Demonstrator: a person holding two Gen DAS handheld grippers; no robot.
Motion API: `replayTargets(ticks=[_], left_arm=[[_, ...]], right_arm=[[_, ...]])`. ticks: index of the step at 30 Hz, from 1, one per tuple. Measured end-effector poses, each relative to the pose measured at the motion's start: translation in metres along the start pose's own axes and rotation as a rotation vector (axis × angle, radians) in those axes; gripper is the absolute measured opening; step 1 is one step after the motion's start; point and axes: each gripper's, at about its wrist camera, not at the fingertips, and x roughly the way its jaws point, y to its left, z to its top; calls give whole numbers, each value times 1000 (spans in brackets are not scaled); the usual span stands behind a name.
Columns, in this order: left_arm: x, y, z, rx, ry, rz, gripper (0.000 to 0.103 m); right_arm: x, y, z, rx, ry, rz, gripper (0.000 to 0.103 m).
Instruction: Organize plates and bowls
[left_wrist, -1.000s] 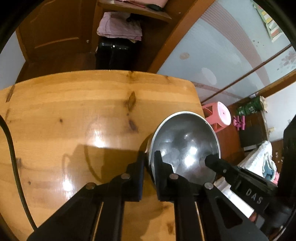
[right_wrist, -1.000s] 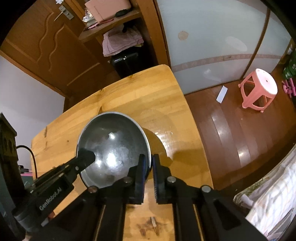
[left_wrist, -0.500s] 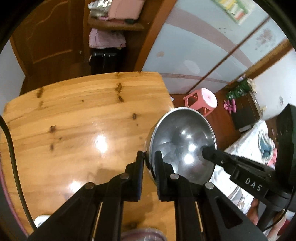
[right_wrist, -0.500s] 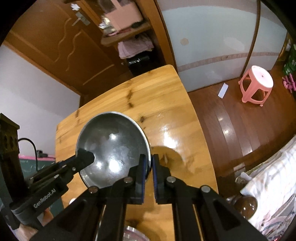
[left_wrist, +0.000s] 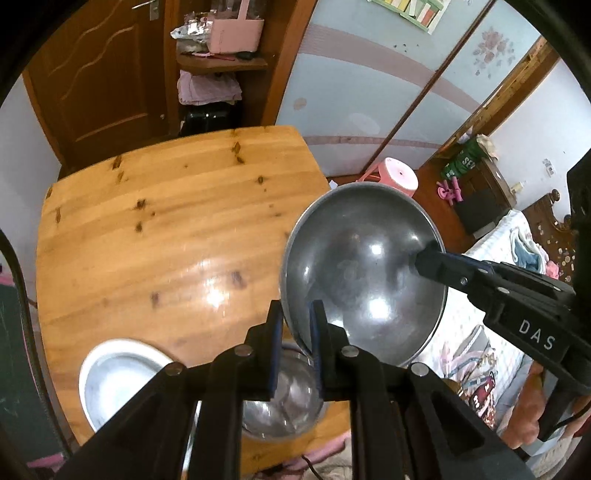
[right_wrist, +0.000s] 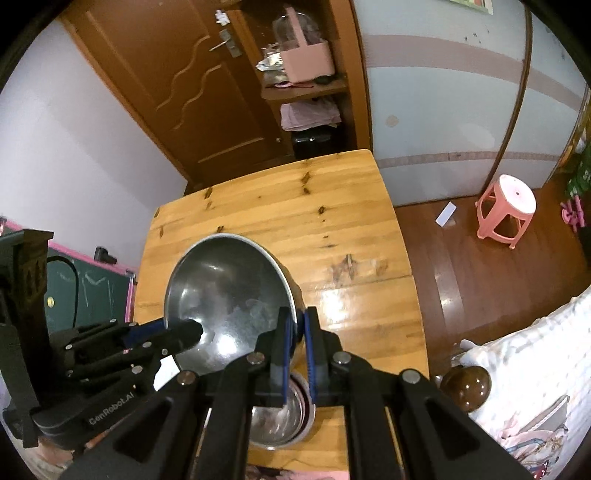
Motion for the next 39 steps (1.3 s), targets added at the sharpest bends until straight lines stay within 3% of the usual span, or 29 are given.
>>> replayTargets(ticks=[9, 17, 39], left_arm=[[39, 29, -78, -103, 104, -69, 12], [75, 56, -123, -195, 121, -103, 16], [110, 69, -130, -182, 128, -44, 23]], right_arm=[[38, -2, -70, 3, 96, 24, 7], [73, 7, -124, -21, 129, 6, 7], [126, 14, -141, -93, 205, -69, 7]])
